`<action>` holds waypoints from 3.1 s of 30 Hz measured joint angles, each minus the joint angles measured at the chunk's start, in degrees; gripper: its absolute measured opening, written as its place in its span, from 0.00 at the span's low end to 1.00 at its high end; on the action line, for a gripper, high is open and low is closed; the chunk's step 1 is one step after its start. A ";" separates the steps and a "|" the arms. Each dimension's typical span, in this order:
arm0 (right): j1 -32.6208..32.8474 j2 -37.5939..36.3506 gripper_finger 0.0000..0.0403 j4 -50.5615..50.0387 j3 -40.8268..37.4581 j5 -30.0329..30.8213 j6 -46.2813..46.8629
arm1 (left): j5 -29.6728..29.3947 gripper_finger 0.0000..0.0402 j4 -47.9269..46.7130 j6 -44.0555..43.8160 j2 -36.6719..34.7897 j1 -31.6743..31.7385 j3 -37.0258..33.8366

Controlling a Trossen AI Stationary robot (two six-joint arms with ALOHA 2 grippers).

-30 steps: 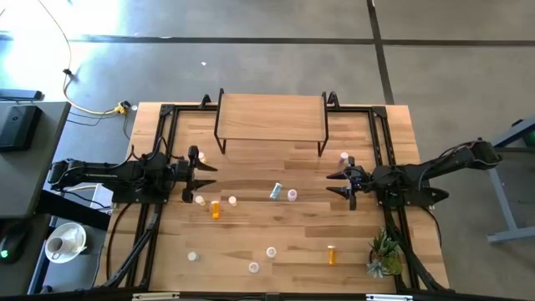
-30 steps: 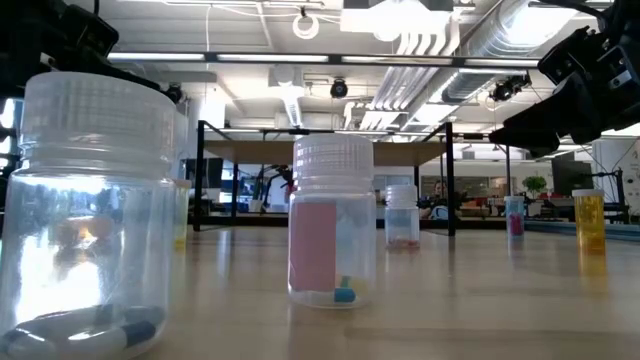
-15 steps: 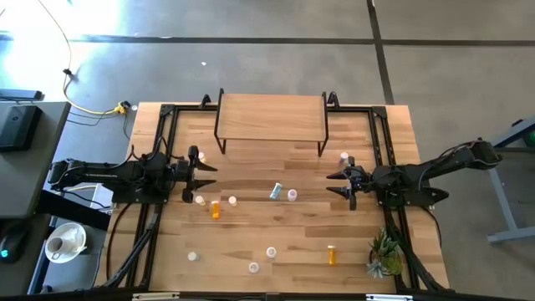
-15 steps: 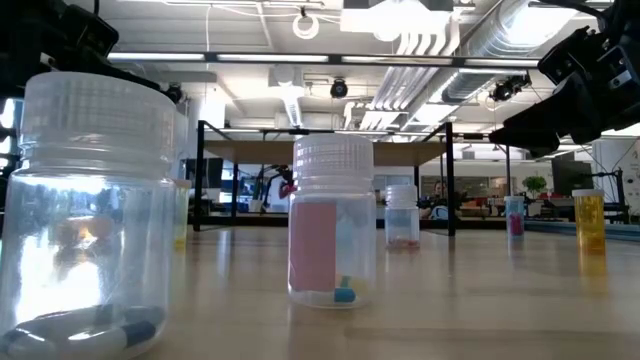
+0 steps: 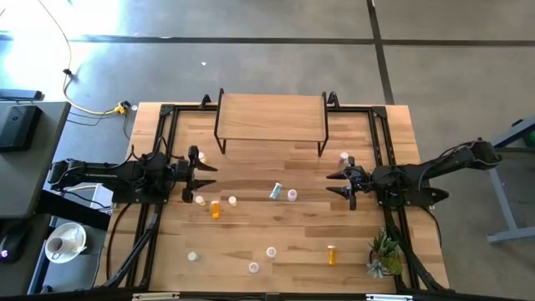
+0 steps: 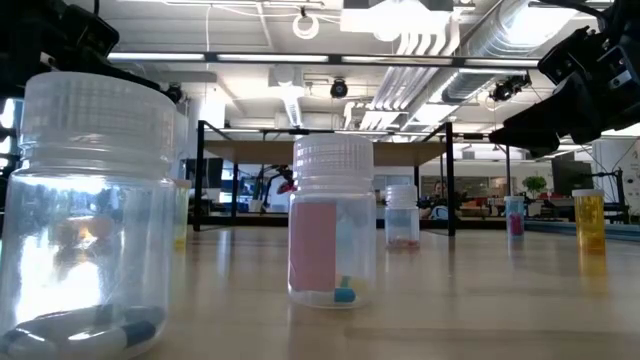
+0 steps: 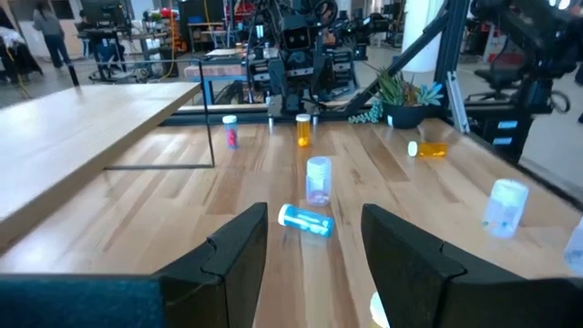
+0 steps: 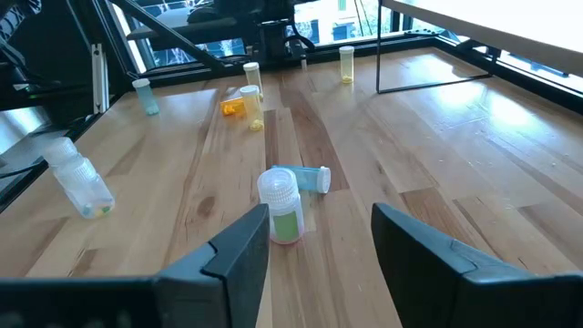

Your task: Pick and place medicine bottles onto shelf by color

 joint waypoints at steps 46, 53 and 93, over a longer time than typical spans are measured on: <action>0.00 0.00 0.46 0.00 -0.01 0.00 0.00 | -3.03 0.54 -11.34 -5.88 6.11 -0.03 14.14; 0.00 -0.01 0.46 0.00 -0.01 0.00 0.00 | -1.54 0.54 -28.83 -7.29 12.90 -3.94 25.50; 0.00 0.00 0.46 0.00 0.01 -0.01 0.00 | -13.17 0.54 -59.21 -34.91 28.01 -27.90 33.81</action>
